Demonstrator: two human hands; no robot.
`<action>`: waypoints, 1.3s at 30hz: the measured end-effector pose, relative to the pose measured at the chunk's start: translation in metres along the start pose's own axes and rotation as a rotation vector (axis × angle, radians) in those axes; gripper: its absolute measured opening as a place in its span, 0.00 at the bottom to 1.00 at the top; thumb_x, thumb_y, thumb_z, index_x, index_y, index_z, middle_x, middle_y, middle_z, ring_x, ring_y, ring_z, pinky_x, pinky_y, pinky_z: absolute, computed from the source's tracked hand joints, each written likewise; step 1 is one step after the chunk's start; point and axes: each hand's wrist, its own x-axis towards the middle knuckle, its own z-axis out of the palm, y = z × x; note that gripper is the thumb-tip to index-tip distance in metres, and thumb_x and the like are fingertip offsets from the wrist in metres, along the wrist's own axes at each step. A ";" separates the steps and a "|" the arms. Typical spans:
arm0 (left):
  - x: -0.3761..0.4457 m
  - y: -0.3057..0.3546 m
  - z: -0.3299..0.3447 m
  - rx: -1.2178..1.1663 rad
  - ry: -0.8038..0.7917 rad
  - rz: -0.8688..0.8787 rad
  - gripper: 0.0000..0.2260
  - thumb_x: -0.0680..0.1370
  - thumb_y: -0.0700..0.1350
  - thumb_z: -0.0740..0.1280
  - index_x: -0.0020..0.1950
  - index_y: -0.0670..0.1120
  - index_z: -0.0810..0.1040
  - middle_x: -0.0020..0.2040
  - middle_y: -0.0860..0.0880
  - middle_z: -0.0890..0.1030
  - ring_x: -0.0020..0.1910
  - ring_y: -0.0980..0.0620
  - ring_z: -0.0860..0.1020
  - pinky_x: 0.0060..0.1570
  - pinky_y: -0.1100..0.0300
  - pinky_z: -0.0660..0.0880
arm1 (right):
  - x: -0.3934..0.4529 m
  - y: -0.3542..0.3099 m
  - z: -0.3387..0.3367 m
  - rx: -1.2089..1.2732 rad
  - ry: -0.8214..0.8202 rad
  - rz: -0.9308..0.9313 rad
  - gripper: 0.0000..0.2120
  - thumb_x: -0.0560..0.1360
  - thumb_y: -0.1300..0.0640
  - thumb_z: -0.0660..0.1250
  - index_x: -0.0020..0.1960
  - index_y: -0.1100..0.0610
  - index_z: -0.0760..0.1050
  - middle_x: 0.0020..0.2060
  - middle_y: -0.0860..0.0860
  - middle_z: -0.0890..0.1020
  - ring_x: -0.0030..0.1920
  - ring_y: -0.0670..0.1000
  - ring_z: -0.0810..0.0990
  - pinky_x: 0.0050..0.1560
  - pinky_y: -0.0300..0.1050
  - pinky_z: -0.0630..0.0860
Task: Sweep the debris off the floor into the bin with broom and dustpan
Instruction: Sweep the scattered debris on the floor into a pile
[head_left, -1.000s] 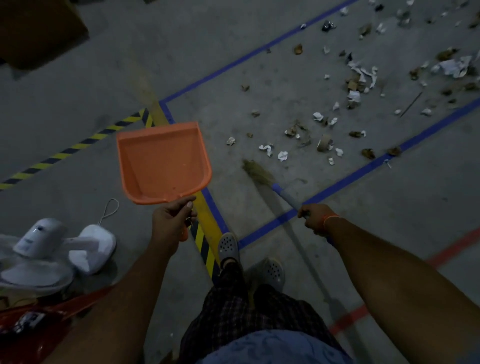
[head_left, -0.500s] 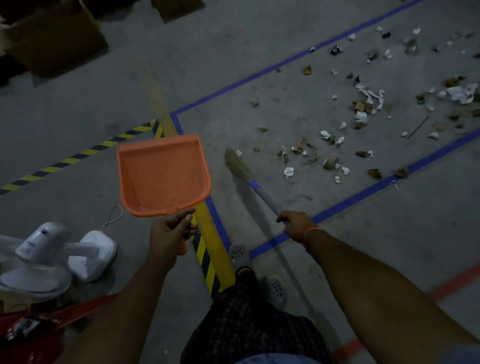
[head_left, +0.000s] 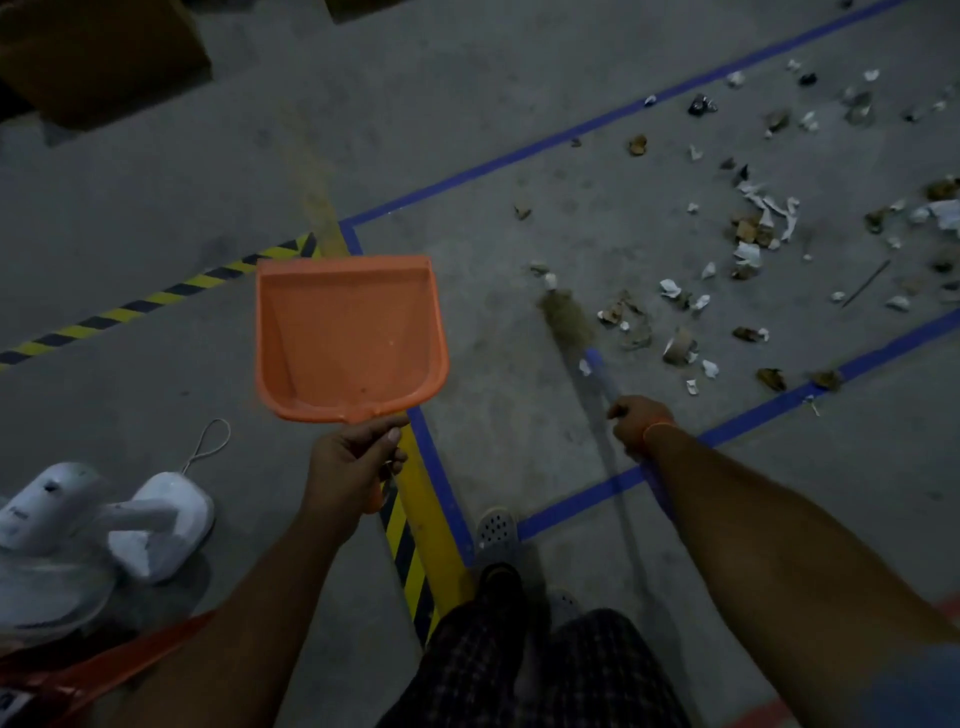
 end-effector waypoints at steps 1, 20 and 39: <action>0.003 0.001 0.007 -0.005 -0.009 -0.012 0.09 0.80 0.34 0.65 0.57 0.40 0.82 0.34 0.45 0.81 0.32 0.54 0.79 0.32 0.60 0.75 | 0.006 0.009 -0.009 0.016 0.036 0.021 0.16 0.72 0.63 0.66 0.58 0.54 0.81 0.55 0.57 0.82 0.53 0.60 0.82 0.58 0.51 0.79; -0.063 -0.012 0.216 0.021 0.036 -0.017 0.09 0.80 0.36 0.66 0.59 0.40 0.82 0.36 0.43 0.82 0.34 0.50 0.80 0.36 0.60 0.77 | -0.047 0.265 -0.094 -0.343 -0.266 -0.218 0.17 0.75 0.62 0.64 0.60 0.47 0.76 0.55 0.53 0.79 0.41 0.48 0.74 0.44 0.39 0.70; -0.101 0.018 0.358 0.022 -0.055 -0.011 0.09 0.81 0.38 0.66 0.58 0.43 0.83 0.37 0.43 0.82 0.37 0.51 0.81 0.38 0.61 0.77 | -0.067 0.380 -0.182 -0.105 -0.035 -0.176 0.16 0.73 0.65 0.64 0.57 0.50 0.78 0.44 0.51 0.76 0.37 0.51 0.75 0.41 0.40 0.71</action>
